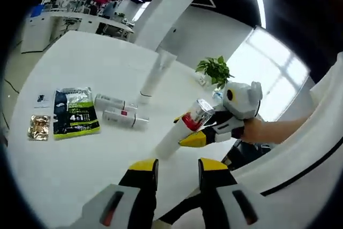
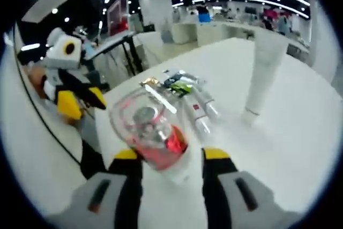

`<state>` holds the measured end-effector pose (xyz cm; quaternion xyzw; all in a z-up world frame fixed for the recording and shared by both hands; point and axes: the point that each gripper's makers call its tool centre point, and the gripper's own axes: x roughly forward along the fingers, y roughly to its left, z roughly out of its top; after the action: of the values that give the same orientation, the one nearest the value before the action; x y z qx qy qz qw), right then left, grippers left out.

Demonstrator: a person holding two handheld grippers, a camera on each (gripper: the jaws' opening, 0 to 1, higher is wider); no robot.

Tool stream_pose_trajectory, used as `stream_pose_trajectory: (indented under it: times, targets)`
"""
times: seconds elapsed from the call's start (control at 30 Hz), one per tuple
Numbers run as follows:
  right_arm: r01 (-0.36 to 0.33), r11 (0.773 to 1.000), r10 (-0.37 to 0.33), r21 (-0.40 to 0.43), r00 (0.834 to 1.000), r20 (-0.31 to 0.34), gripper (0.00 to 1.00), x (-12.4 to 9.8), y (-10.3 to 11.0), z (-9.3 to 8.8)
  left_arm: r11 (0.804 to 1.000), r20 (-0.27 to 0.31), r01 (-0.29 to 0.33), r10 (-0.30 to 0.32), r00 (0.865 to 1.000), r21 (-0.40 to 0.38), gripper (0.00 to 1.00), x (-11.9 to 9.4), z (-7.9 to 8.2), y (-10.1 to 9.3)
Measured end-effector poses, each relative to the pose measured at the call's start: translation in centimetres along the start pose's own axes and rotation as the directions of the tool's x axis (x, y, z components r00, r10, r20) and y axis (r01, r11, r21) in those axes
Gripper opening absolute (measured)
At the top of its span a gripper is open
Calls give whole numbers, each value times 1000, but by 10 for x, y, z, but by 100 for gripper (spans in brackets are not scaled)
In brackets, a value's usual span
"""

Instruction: Arrange the skincare products in the storage area until every visible bottle or jar stands upright without overlapping.

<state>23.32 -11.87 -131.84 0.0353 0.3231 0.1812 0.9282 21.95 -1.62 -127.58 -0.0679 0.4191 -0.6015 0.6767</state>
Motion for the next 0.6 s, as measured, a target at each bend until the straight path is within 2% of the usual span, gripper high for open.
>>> stream_pose_trajectory:
  times: [0.2, 0.27, 0.37, 0.47, 0.6]
  targets:
    - [14, 1000, -14, 6, 999, 32, 34, 4, 4, -2, 1000, -16, 16, -16, 1000, 25, 30, 3, 7, -1]
    - [27, 1000, -27, 2, 999, 47, 34, 5, 4, -1, 999, -15, 14, -14, 1000, 30, 31, 5, 9, -1]
    - [32, 998, -35, 62, 998, 48, 35, 7, 3, -1, 1000, -6, 11, -11, 1000, -1, 31, 8, 12, 0]
    - [39, 998, -41, 44, 998, 48, 36, 11, 2, 0, 999, -33, 27, -26, 999, 20, 31, 14, 11, -5]
    - [57, 998, -59, 38, 997, 57, 36, 15, 3, 2, 999, -36, 29, -28, 999, 33, 31, 14, 15, -7]
